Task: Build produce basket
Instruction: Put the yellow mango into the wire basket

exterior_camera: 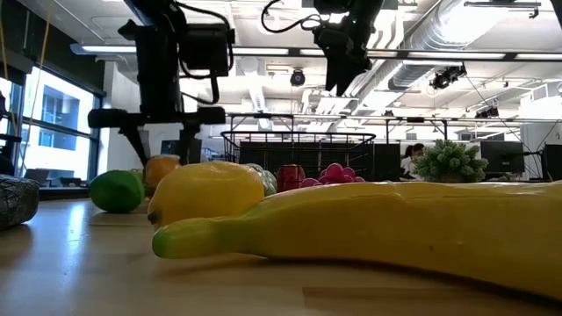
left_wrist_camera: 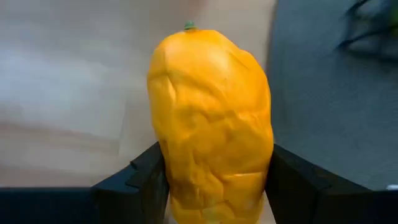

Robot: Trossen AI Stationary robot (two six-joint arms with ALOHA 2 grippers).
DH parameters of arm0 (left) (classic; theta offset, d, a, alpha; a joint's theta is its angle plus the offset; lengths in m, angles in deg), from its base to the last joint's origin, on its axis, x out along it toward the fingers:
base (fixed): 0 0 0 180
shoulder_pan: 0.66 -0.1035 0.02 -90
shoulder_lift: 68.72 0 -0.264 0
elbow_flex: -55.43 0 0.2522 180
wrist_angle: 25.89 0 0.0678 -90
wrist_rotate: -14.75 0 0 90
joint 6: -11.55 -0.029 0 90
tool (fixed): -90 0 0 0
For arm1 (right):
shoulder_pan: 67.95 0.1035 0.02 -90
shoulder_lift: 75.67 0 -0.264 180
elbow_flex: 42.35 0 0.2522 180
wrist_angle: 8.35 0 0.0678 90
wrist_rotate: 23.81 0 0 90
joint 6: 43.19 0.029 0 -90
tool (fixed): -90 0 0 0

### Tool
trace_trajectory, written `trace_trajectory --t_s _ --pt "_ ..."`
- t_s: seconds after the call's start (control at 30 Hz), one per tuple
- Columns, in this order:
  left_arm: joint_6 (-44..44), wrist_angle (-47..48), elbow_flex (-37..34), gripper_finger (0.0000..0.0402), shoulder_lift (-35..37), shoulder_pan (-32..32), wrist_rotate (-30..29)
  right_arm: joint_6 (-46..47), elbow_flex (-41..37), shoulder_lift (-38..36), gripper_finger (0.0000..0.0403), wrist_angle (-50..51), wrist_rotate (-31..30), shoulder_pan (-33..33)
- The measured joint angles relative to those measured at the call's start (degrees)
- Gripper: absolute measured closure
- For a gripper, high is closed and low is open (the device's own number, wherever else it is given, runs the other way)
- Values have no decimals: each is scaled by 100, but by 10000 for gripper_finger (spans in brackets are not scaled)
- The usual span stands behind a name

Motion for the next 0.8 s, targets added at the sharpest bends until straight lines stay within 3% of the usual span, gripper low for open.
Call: trace_trajectory --t_s 0.5,0.67,0.8 --pt "-2119 -266 -2 204 1511 -335 -815 791 0 0 116 22 2 4" --pt "-3029 -836 -2 204 1903 -530 -842 1075 0 0 116 20 -12 3" --pt "-3888 -1459 0 204 2060 -712 -822 1299 0 0 116 -3 -440 4"
